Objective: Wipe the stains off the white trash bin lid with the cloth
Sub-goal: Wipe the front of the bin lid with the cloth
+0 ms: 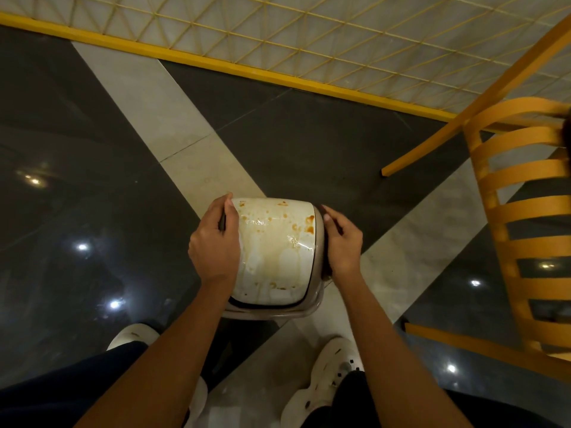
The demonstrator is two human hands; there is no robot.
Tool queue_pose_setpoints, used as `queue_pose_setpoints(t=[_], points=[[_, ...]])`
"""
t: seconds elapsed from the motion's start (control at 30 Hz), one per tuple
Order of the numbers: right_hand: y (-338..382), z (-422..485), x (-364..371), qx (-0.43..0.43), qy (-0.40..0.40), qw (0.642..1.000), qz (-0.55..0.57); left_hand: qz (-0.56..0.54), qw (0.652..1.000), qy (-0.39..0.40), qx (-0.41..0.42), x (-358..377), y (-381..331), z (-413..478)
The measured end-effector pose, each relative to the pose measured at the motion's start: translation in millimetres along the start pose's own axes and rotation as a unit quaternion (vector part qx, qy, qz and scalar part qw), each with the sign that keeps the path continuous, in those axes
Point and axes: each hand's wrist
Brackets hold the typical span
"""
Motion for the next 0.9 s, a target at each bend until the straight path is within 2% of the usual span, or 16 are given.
queue_pose_setpoints(t=[0.13,0.33,0.43,0.53,0.67,0.9], points=[[6.9,19.5,3.2,0.003,0.045,0.999,-0.006,0.003,1.000,0.004,-0.003,-0.5,-0.7,0.1],[-5.7,-23.7,-7.8,-0.023,-0.019,0.999,0.037,0.000,1.000,0.004,0.001,-0.8,-0.6,-1.0],[5.5,-5.0,-4.0,-0.011,0.004,1.000,0.002,-0.003,1.000,0.003,0.004,-0.6,-0.6,-0.7],[19.9,3.0,-2.4,-0.045,0.027,0.998,-0.029,-0.001,1.000,0.000,0.009,-0.5,-1.7,-0.5],[12.8,-31.8,-6.0,-0.078,-0.032,0.996,-0.042,-0.003,1.000,0.004,0.008,-1.8,-2.1,-1.3],[1.9,-103.2,-9.6,0.017,-0.115,0.993,0.022,-0.018,0.999,0.030,-0.019,-9.1,-7.7,-0.3]])
Point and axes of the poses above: each hand's wrist, its own z-axis towards the middle knuckle, its own x-axis out of the palm, y = z × x, and after that the axes turned 3 degrees about -x, right-handed
